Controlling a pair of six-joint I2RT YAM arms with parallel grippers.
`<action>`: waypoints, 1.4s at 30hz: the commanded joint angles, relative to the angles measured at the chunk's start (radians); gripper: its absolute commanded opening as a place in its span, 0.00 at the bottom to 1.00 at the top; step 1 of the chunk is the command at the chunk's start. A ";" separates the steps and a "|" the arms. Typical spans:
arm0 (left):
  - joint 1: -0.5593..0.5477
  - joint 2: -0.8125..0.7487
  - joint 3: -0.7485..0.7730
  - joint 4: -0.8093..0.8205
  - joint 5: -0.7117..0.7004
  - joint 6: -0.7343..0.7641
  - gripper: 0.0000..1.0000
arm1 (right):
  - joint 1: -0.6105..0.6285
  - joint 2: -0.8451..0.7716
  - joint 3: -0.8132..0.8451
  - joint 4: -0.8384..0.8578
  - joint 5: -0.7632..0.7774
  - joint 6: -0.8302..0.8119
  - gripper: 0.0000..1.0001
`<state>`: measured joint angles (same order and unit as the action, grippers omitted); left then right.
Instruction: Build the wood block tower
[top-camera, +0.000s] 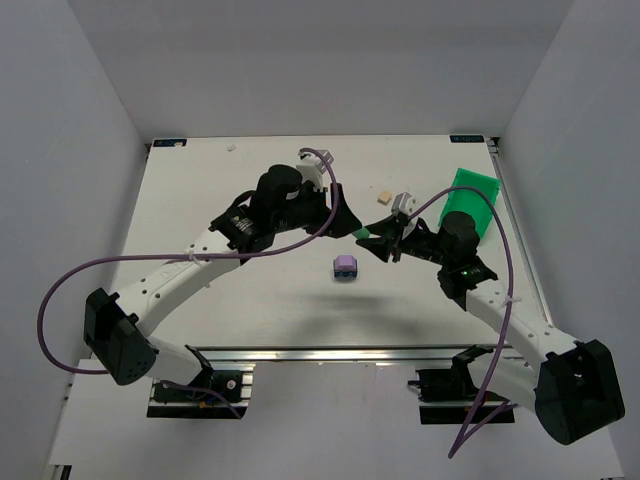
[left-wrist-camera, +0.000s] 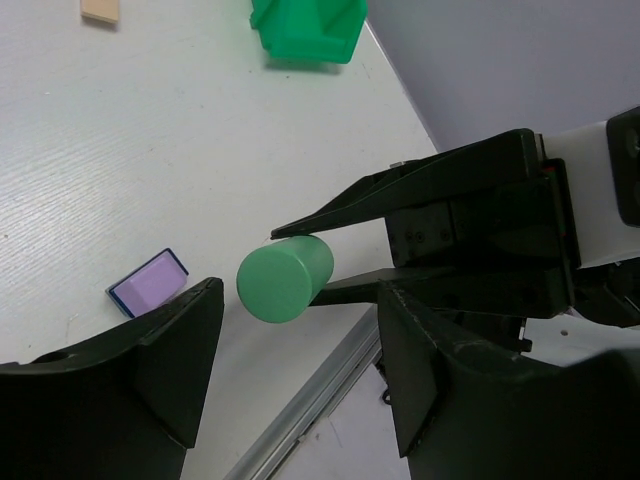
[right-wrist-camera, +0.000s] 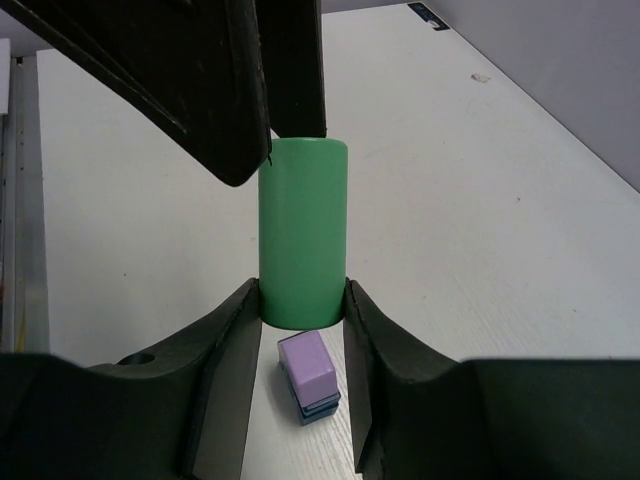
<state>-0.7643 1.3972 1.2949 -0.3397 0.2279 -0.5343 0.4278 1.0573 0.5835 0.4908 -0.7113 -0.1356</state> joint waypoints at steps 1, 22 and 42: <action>0.014 -0.024 -0.013 0.045 0.059 -0.016 0.72 | 0.008 0.009 0.016 0.071 -0.019 0.004 0.16; 0.042 0.014 -0.023 0.088 0.142 -0.020 0.06 | 0.014 0.012 0.032 0.039 0.018 -0.039 0.25; -0.021 0.230 0.155 -0.205 -0.269 0.149 0.00 | 0.005 -0.109 0.099 -0.399 1.053 0.182 0.89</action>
<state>-0.7612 1.6314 1.4567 -0.5499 -0.0040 -0.3958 0.4332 0.9508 0.6361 0.2016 0.1158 -0.0044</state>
